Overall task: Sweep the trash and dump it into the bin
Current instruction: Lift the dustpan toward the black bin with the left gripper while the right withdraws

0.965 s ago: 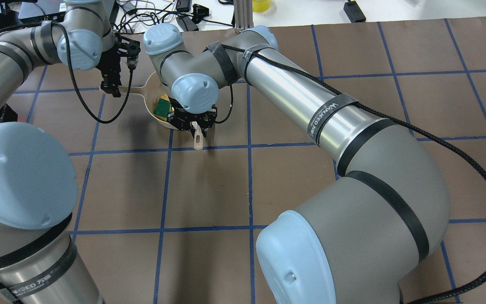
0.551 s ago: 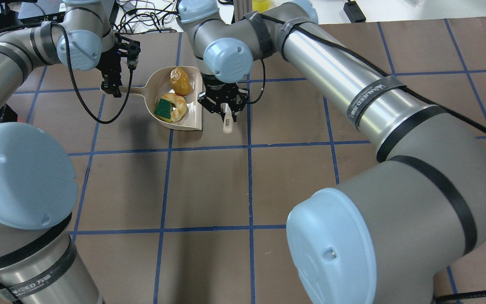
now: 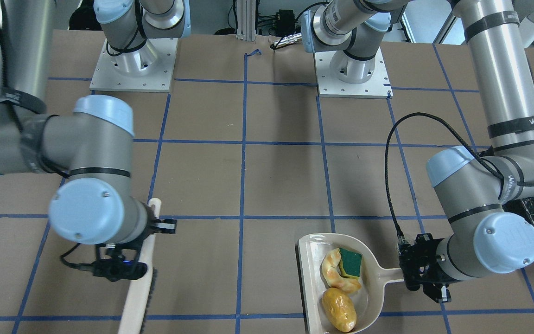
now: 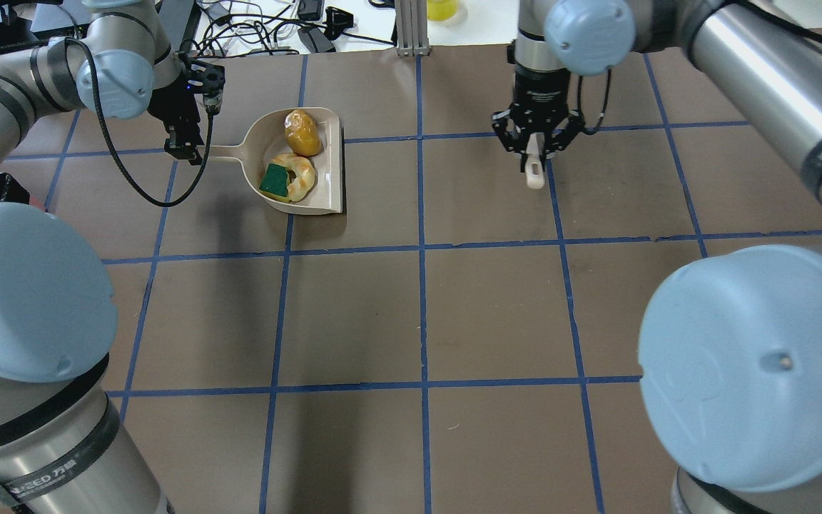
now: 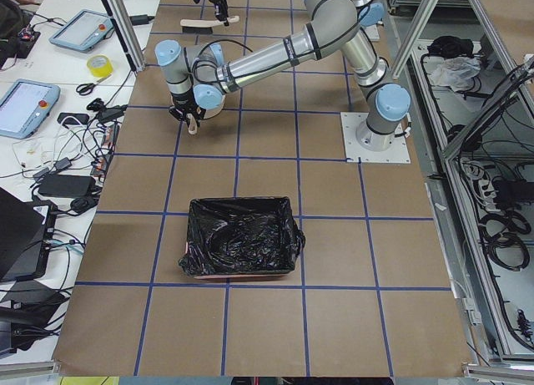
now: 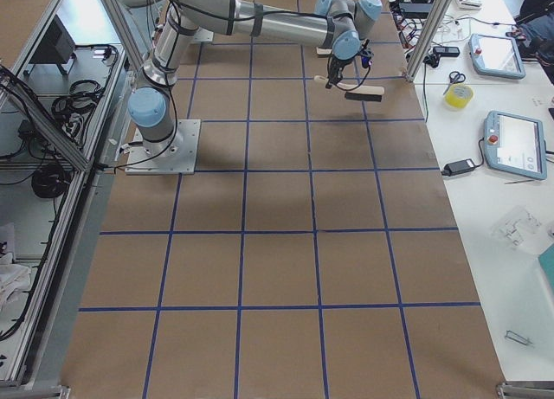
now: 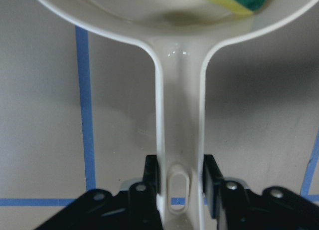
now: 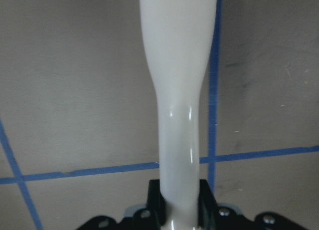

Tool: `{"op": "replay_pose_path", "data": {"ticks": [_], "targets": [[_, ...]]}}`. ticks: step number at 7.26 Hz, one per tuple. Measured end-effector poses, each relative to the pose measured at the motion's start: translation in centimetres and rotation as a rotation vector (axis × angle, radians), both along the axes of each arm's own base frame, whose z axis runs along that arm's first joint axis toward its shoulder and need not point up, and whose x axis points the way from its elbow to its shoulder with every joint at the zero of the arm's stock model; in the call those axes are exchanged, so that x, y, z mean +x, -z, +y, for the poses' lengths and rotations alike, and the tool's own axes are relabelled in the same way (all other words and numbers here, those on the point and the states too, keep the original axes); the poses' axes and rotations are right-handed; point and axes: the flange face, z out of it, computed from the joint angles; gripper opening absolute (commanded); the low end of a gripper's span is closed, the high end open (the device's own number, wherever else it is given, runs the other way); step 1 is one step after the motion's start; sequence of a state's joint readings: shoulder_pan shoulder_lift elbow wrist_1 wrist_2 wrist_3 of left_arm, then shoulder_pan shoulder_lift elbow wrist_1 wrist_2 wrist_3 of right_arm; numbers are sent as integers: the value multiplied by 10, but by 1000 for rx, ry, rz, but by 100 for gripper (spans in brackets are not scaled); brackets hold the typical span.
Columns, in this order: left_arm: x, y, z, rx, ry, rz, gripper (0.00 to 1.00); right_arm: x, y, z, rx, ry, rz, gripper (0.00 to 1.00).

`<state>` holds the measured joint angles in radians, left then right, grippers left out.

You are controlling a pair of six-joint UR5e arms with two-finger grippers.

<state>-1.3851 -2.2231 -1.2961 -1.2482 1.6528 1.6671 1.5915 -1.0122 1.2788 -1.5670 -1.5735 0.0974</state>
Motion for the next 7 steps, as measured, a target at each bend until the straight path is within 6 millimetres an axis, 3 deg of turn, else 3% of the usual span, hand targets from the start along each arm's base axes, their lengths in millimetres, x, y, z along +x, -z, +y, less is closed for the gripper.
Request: {"op": "replay_pose_path", "data": {"ticks": [1,4,5,7], "targets": [[16,-3,1,-3,-24,24,0,-53,-4,6,3,-18,-26,0],[83,-28,14,-2,-43,70,0,-176,8,19,-13,-35,-70,0],[102,-42,21,2,-39,76,0,-200,20,26,-9,-35,-66,0],[153,-71,42,-1,5,84,0,-225,50,40,33,-94,31,0]]}}
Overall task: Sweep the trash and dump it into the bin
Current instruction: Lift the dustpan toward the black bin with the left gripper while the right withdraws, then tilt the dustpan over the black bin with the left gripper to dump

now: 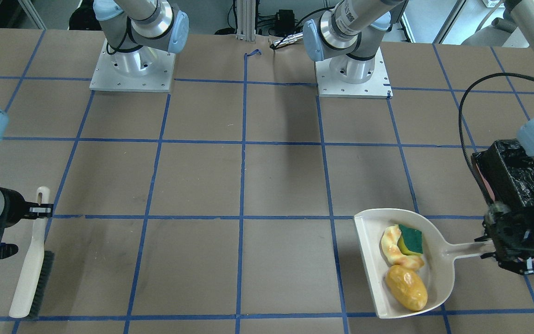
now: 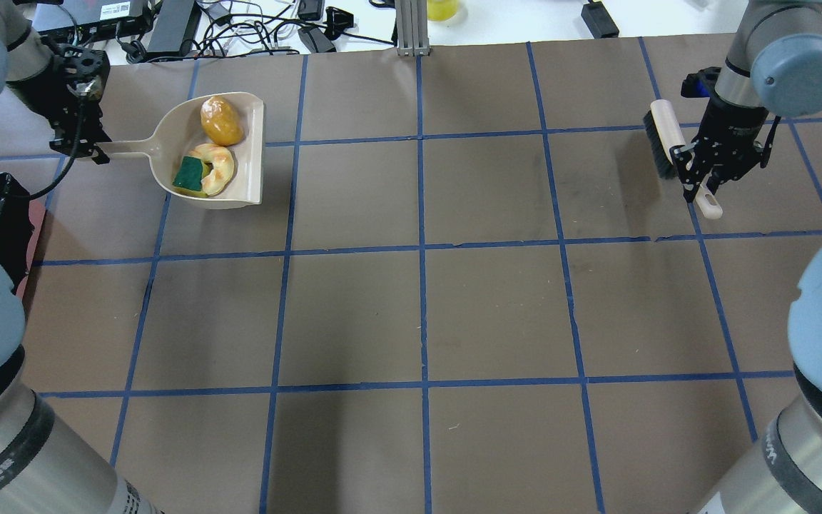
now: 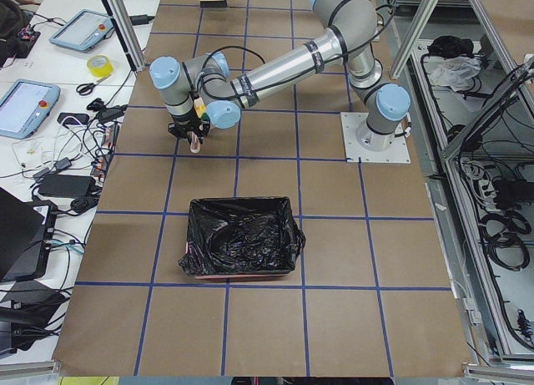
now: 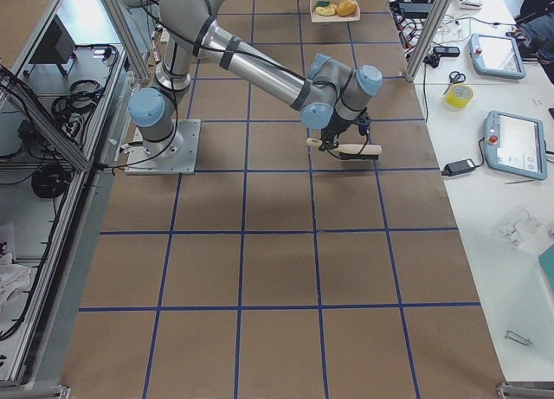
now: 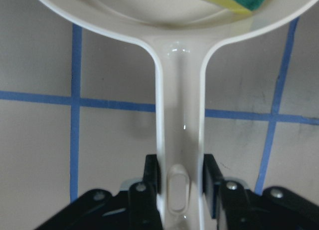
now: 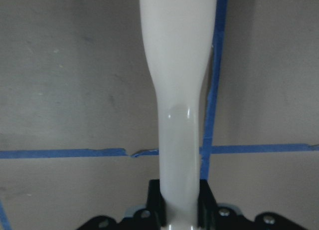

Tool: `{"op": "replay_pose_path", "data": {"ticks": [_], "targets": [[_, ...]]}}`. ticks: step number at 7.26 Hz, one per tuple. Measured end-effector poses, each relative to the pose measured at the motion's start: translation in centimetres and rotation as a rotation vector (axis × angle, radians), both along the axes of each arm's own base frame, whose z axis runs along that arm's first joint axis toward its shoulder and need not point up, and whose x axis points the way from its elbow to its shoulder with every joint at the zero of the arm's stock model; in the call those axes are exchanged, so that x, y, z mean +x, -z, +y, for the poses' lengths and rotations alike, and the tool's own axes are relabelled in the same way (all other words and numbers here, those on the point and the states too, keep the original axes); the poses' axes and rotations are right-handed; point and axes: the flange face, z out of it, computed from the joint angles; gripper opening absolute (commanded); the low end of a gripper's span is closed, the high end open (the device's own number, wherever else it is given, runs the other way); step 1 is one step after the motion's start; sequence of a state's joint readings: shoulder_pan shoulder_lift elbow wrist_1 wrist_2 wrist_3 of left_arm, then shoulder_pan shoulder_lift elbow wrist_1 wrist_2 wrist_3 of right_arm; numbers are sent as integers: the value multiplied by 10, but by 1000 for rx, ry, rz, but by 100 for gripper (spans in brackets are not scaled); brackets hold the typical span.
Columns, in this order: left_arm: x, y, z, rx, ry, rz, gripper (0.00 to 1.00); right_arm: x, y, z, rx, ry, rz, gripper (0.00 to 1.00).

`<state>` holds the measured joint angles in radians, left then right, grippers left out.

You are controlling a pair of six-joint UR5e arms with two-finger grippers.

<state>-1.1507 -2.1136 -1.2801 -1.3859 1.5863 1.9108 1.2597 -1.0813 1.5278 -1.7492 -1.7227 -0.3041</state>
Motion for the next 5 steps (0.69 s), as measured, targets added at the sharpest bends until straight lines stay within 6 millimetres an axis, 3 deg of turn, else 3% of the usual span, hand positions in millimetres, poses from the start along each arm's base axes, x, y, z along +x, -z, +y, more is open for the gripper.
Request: {"op": "replay_pose_path", "data": {"ticks": [2,5], "targets": [[66,-20,26,-14,67,6,0,-5,10,8,18,-24,54,0],[189,-56,87,-22,116,26,0,2,7,12,12,6,62,0]]}}
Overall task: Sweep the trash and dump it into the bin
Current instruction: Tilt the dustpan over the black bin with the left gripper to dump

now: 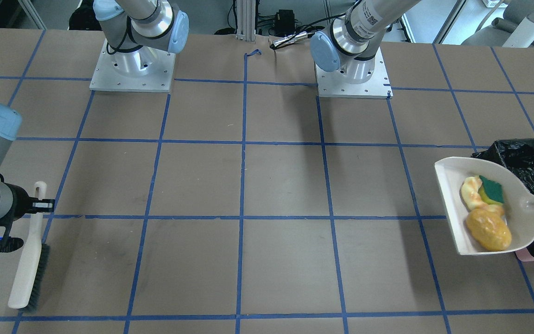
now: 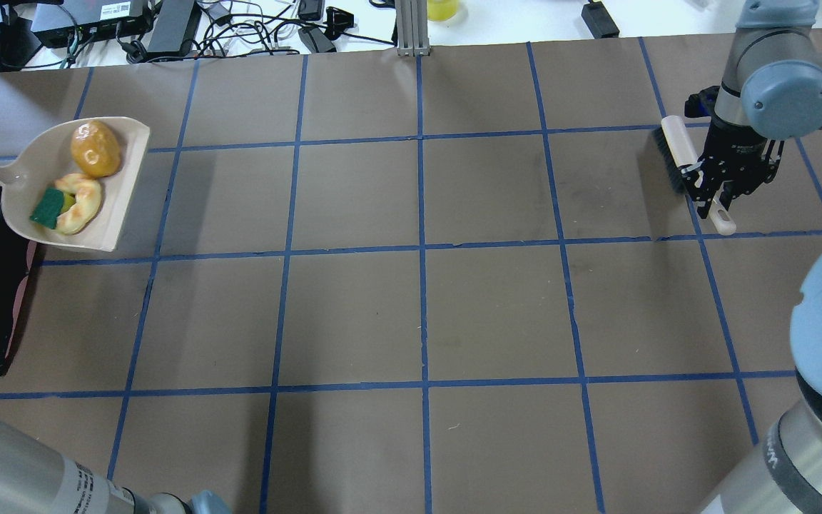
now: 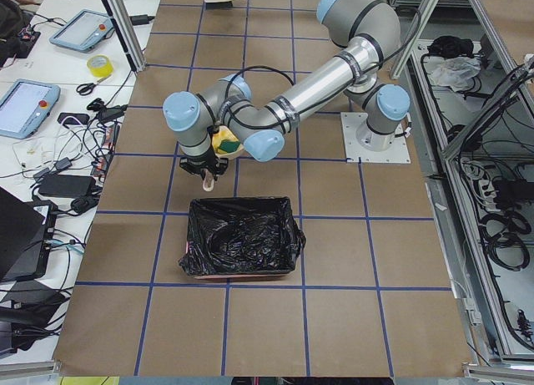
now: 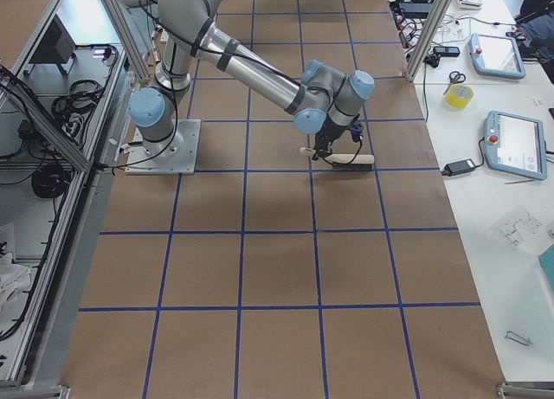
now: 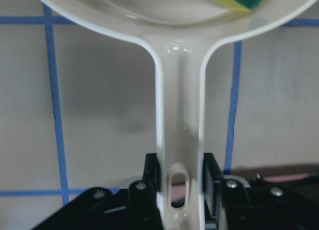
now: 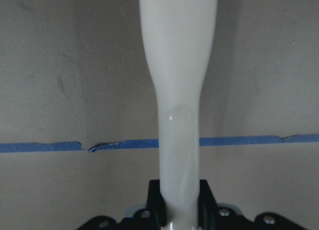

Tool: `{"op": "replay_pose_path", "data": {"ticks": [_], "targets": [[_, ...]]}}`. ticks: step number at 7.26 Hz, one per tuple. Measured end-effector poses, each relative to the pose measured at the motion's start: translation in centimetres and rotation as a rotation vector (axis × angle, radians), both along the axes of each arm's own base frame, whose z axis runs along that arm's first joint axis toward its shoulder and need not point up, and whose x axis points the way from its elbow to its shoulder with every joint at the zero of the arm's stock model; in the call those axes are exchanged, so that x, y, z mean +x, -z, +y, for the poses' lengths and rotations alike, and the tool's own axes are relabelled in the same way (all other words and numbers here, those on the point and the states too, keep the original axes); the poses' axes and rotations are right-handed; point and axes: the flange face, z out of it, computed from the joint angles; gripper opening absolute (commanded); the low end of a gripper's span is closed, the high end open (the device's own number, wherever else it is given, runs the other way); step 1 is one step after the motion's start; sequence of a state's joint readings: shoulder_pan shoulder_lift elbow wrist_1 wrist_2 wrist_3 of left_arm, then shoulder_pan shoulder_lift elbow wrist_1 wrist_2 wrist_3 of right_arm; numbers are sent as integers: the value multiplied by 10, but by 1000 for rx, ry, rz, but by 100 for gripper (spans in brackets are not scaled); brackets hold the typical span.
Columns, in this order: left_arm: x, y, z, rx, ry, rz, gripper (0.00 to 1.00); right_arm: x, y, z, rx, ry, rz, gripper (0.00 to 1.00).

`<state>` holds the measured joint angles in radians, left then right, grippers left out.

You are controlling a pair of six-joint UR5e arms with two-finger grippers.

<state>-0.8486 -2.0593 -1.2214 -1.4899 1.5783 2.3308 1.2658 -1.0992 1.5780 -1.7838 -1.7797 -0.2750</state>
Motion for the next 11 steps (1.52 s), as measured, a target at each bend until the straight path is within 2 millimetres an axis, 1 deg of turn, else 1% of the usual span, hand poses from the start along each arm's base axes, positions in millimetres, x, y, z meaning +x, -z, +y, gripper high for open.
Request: {"op": "replay_pose_path", "data": {"ticks": [1,2,3,4,6,8,10,11], "targets": [[41,-9,22,-5,20,0,0,2,-6,2,-11,2,-11,0],[78,-15,42,-10,47,-7,0,5,-6,6,-14,2,-25,0],[110,-22,59,-15,76,-22,0,8,0,11,-13,1,-35,0],[131,-29,69,-18,113,-44,0,9,5,14,-19,-1,-35,0],[164,-33,77,-26,186,-84,0,7,6,14,-33,-4,-22,0],[192,-31,80,-22,228,-141,0,4,1,11,-64,0,-7,0],[209,-25,79,1,265,-229,0,3,3,11,-69,0,-13,0],[212,-24,77,6,284,-270,0,3,4,12,-66,-3,-14,0]]}}
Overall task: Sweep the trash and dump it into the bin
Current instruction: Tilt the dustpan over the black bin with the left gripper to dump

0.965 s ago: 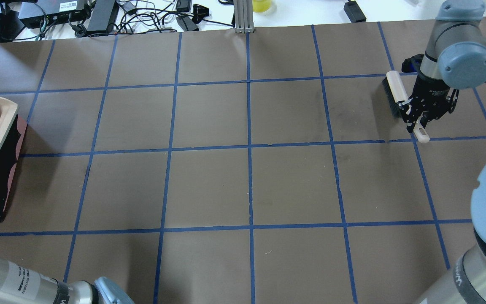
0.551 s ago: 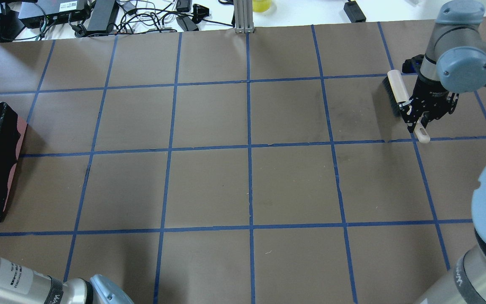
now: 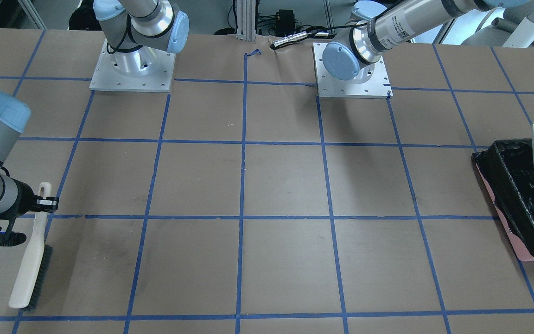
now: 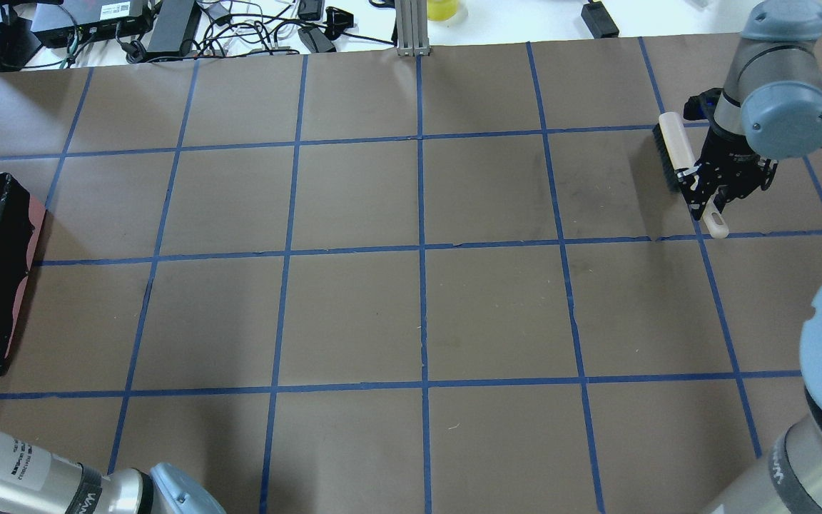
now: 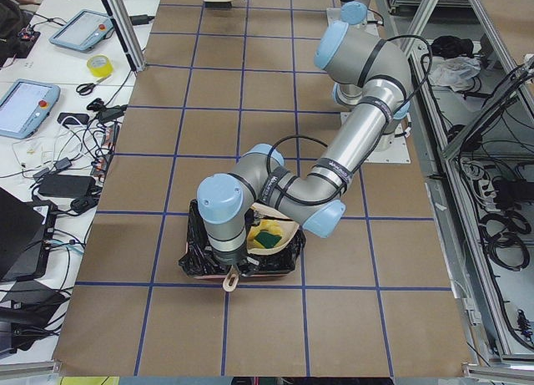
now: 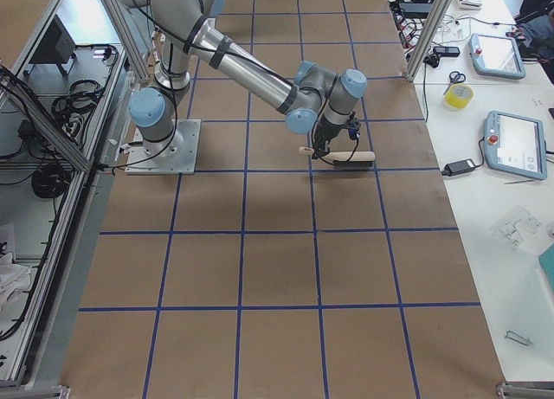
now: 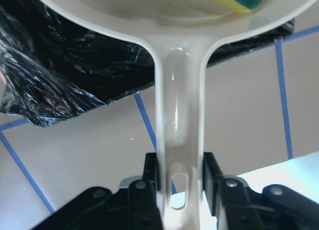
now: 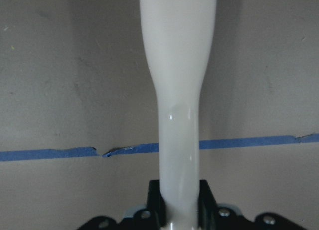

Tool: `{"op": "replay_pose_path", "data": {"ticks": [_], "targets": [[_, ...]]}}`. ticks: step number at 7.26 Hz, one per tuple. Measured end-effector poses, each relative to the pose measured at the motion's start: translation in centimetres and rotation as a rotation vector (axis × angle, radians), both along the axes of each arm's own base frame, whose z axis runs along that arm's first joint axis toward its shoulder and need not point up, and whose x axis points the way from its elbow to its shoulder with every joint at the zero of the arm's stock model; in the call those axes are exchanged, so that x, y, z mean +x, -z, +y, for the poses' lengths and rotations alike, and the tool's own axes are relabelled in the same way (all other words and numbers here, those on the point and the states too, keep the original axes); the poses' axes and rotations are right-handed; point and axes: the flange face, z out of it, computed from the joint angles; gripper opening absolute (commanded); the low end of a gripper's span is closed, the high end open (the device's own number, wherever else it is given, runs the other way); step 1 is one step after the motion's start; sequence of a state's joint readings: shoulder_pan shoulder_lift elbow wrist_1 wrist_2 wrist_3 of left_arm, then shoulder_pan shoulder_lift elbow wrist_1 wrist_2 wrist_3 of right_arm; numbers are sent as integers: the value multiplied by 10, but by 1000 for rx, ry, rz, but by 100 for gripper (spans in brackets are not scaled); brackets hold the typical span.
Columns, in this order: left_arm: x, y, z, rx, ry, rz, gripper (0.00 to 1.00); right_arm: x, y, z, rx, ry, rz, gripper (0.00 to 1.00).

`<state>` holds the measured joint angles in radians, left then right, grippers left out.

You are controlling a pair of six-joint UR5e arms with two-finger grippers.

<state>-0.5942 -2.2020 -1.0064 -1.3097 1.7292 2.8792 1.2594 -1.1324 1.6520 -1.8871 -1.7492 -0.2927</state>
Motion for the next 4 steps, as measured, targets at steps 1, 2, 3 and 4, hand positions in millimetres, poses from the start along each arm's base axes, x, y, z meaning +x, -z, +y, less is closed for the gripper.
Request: {"op": "replay_pose_path", "data": {"ticks": [1,2,3,4], "targets": [[0,-2,-2,-3,14,-26,0,0,0,1,4,-7,2,0],[-3,-5,-3,-8,24,-42,0,-1,1,1,9,-16,1,0],[-9,-8,-5,-18,36,-67,0,-1,1,2,14,-22,0,0],[-15,-8,-5,-32,53,-108,0,-1,2,2,19,-25,-2,0]]}}
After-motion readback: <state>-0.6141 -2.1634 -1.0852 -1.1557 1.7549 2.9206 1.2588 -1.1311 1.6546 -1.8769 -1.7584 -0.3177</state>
